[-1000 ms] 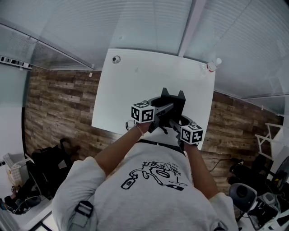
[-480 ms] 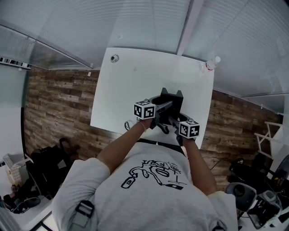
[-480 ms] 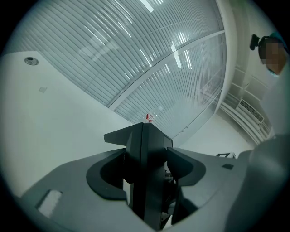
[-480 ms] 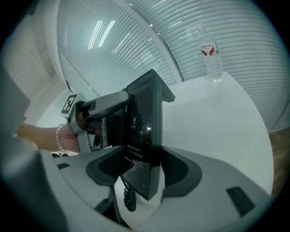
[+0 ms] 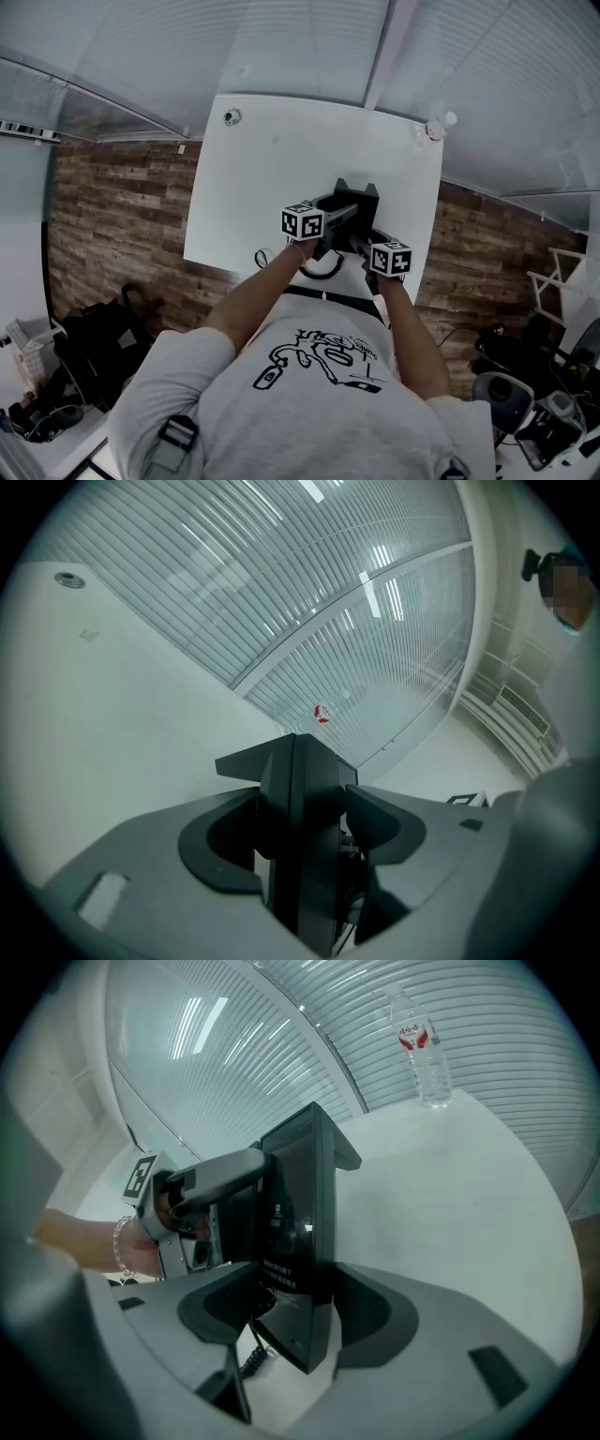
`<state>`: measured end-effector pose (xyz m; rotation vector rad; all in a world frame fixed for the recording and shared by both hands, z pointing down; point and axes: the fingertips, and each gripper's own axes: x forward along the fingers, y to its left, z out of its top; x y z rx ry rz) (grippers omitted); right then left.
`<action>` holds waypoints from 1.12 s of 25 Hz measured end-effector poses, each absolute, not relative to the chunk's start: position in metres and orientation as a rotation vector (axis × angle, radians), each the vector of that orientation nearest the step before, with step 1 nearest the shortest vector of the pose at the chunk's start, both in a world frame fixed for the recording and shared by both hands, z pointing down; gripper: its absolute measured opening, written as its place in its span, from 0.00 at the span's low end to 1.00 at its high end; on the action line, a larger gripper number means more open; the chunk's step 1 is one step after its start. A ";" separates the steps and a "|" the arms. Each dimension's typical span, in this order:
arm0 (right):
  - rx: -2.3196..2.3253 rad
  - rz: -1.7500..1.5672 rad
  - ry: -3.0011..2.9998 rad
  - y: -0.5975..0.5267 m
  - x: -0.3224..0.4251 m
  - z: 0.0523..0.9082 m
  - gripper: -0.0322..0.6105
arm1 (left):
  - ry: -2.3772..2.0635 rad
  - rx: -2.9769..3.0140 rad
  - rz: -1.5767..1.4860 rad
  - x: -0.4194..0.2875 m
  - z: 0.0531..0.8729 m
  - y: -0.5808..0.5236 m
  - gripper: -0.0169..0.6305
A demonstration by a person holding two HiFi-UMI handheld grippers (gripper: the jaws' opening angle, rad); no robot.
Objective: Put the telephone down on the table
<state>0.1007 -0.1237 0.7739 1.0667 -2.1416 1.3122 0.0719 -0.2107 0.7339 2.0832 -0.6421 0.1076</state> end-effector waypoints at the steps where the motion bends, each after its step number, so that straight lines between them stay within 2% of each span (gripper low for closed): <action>1: 1.068 1.317 -2.139 -0.122 0.100 0.775 0.42 | -0.642 2.082 0.110 0.071 0.736 -0.210 0.45; 15: 1.061 1.381 -2.170 -0.117 0.095 0.776 0.42 | -0.645 2.046 0.099 0.066 0.743 -0.207 0.44; 28: 1.106 1.350 -2.158 -0.122 0.113 0.772 0.42 | -0.733 2.044 0.252 0.039 0.744 -0.204 0.47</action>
